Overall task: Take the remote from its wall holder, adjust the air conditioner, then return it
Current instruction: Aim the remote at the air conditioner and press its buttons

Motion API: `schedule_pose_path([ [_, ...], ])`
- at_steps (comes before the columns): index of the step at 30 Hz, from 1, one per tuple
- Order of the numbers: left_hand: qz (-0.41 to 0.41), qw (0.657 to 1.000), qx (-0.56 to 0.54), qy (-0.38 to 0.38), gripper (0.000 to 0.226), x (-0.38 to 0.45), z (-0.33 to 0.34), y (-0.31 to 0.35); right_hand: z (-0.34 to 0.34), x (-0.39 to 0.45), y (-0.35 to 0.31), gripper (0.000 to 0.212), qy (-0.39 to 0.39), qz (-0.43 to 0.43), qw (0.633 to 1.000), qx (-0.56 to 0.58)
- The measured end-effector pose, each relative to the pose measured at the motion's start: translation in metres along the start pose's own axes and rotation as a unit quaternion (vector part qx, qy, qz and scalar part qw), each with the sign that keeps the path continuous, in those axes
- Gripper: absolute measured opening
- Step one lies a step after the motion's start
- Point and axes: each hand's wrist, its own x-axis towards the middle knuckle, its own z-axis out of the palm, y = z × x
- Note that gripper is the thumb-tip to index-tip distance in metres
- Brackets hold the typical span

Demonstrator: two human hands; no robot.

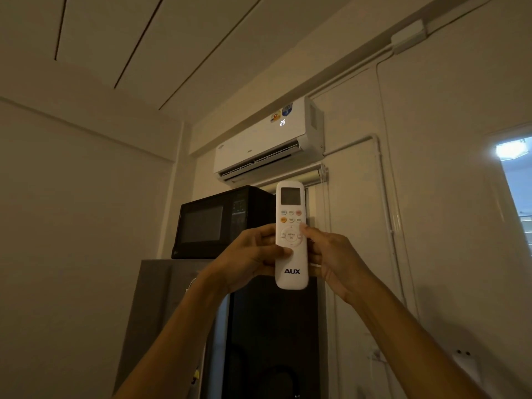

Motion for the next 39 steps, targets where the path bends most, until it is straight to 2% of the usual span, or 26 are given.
schedule_pose_path([
  [6, 0.003, 1.0, -0.002, -0.003, 0.04, 0.0, 0.002, -0.007, -0.002, 0.005, 0.003, 0.011, 0.013, 0.0, 1.0, -0.014],
  [13, 0.004, 1.0, -0.019, -0.001, 0.039, -0.003, 0.006, -0.015, -0.004, 0.004, 0.009, 0.022, 0.015, 0.013, 1.0, -0.017],
  [17, 0.003, 1.0, -0.018, 0.0, 0.038, -0.001, 0.007, -0.018, -0.006, 0.006, 0.012, 0.017, 0.02, 0.008, 1.0, -0.021],
  [26, 0.007, 1.0, -0.02, 0.0, 0.038, -0.002, 0.01, -0.021, -0.007, 0.003, 0.014, 0.028, 0.019, 0.006, 0.999, -0.026],
  [35, 0.003, 1.0, -0.022, -0.001, 0.038, -0.003, 0.01, -0.02, -0.005, 0.002, 0.015, 0.014, 0.028, -0.001, 0.999, -0.03],
  [39, 0.002, 1.0, -0.02, -0.002, 0.038, -0.003, 0.01, -0.019, -0.003, 0.001, 0.014, 0.019, 0.035, -0.002, 0.999, -0.033],
])
